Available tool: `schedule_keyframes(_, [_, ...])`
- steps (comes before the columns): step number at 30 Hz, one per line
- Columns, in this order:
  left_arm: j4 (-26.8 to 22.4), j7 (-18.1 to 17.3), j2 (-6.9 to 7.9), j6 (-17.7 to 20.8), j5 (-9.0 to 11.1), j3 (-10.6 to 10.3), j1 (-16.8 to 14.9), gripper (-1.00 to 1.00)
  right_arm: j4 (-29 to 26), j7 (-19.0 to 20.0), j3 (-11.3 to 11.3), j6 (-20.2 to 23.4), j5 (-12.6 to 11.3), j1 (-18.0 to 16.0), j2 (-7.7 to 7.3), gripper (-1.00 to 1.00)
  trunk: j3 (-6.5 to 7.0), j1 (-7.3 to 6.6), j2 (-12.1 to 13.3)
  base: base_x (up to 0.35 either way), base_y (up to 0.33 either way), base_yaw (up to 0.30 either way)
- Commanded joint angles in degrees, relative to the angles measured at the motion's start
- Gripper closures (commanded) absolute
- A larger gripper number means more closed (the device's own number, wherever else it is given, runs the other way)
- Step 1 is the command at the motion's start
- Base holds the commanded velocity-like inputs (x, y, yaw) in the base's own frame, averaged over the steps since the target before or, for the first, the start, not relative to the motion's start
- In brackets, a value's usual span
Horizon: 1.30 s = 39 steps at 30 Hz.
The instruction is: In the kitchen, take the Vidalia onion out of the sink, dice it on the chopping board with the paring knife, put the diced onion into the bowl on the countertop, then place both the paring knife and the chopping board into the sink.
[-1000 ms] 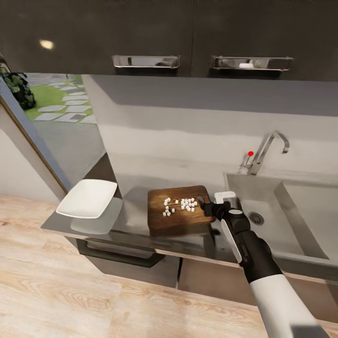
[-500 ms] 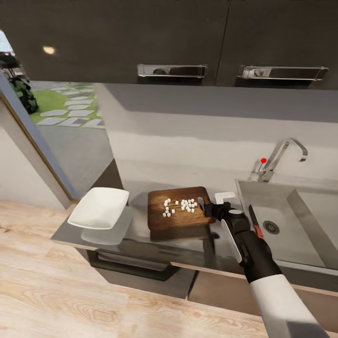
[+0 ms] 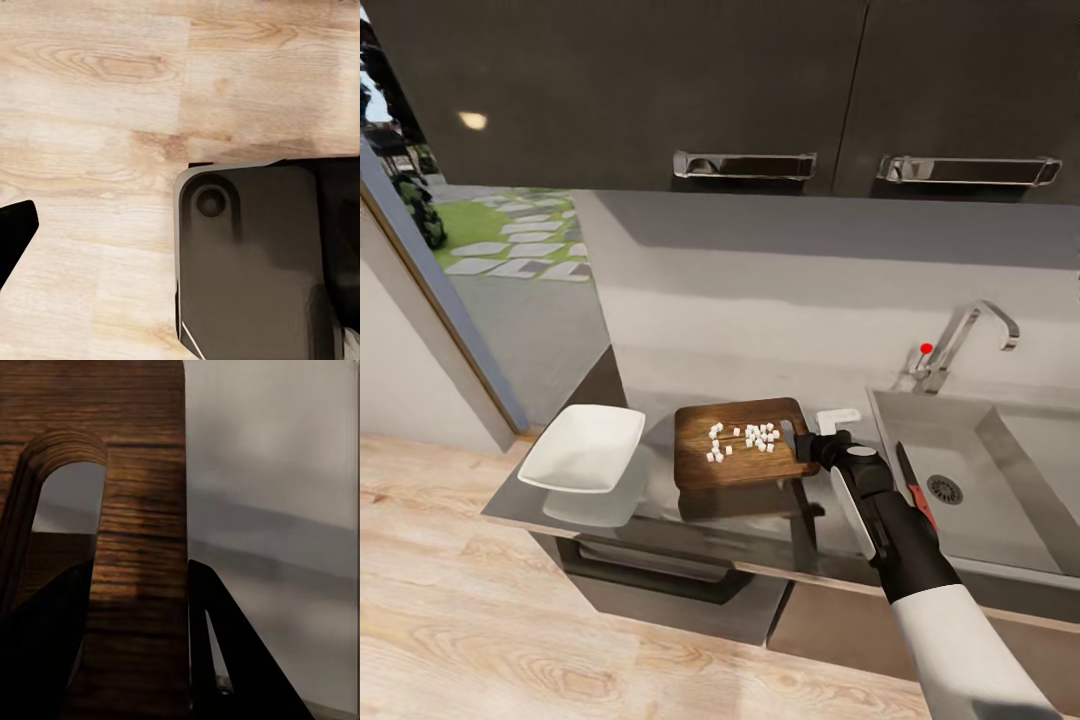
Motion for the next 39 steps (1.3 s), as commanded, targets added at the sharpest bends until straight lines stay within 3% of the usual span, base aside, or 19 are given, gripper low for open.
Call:
schedule_keyframes(1, [-0.1,0.4,0.1,-0.1,0.6,-0.5,0.0,-1.0,0.0,-0.3,0.1,0.3,-0.2,0.0,0.0,1.0,0.0,0.04,-0.1,0.0,0.0,0.0])
schedule_keyframes(10, [-0.1,0.4,0.11,-0.1,0.6,-0.5,0.0,-1.0,-0.2,-0.3,0.1,3.5,-0.2,0.0,0.08,1.0,0.81,0.04,-0.1,0.0,0.0,0.0])
schedule_keyframes(39, [0.4,0.4,0.1,-0.1,0.6,-0.5,0.0,-1.0,-0.3,-0.3,0.1,3.7,-0.2,0.0,0.0,1.0,3.44,0.04,-0.1,0.028,0.118,0.0])
